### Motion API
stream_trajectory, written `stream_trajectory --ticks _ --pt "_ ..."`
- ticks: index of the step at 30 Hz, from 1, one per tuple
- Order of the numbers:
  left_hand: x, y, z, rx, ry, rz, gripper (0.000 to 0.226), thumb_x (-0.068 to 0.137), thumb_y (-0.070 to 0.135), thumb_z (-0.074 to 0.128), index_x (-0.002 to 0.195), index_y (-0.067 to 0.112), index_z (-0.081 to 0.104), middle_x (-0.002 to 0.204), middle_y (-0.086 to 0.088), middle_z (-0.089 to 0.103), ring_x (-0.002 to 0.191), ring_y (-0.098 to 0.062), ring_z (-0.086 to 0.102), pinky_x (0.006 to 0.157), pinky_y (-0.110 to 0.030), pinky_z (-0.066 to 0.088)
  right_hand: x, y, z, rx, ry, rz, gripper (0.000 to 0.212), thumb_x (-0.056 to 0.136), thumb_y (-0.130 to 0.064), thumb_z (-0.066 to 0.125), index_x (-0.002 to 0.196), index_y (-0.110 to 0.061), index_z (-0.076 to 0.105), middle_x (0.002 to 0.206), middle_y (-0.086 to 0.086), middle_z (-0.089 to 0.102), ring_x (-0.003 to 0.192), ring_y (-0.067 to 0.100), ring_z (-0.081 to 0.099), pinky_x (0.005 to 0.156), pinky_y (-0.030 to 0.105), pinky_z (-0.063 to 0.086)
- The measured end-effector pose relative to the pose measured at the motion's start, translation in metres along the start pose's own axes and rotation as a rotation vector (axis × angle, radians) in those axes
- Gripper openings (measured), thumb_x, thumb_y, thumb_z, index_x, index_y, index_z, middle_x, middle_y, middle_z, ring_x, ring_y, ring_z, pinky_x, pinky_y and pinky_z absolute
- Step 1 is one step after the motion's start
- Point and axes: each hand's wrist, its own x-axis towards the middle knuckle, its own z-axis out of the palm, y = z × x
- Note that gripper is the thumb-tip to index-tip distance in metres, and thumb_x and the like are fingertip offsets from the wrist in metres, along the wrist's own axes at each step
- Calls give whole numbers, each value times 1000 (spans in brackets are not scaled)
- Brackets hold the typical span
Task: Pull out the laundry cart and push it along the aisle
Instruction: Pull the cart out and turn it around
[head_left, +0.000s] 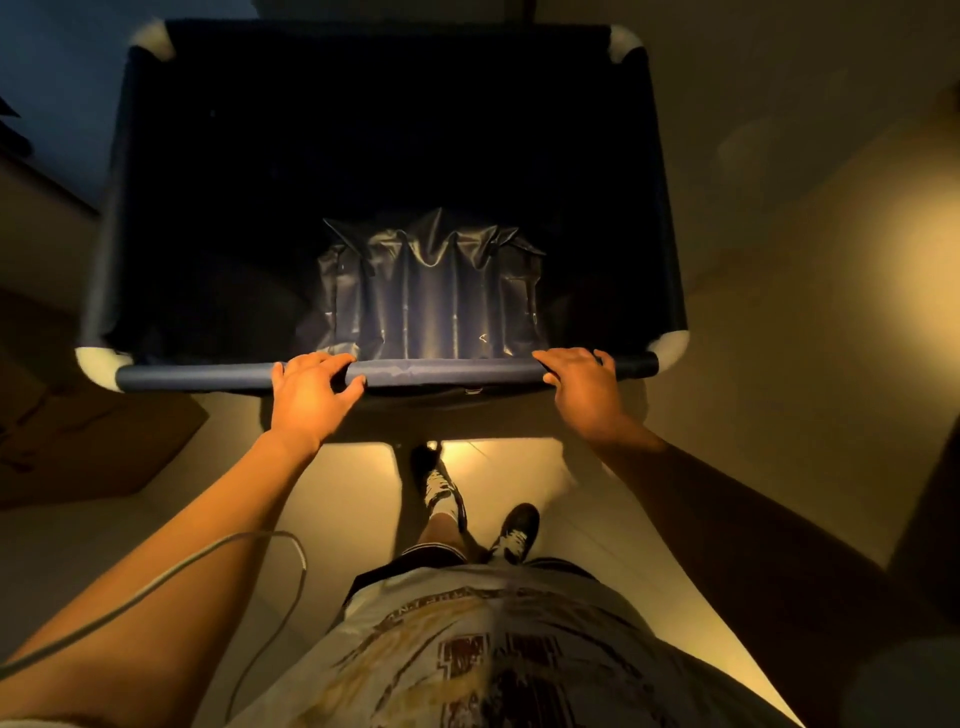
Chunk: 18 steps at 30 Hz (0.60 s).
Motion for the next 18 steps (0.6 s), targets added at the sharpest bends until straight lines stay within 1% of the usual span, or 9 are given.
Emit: stream_trajectory --ticks 8,14,18 --pt "-19 47 15 1 -61 60 45 96 45 62 134 23 64 126 -9 68 124 -32 57 117 -62 30 -44 48 6 31 -57 109 51 101 -11 52 145 -34 48 147 -3 55 141 20 43 121 47 19" --pt "-31 64 24 6 -115 107 45 96 46 62 135 25 64 128 -8 68 124 -31 57 117 -62 31 -87 71 21 41 39 138 53 96 -13 58 143 -37 50 146 -9 55 137 15 45 119 43 20" --pt "-39 76 32 21 -148 121 45 95 48 61 135 27 63 128 -8 67 125 -31 56 117 -63 32 -112 83 30 48 66 161 56 94 -12 61 143 -37 49 145 -9 56 137 16 45 119 43 21"
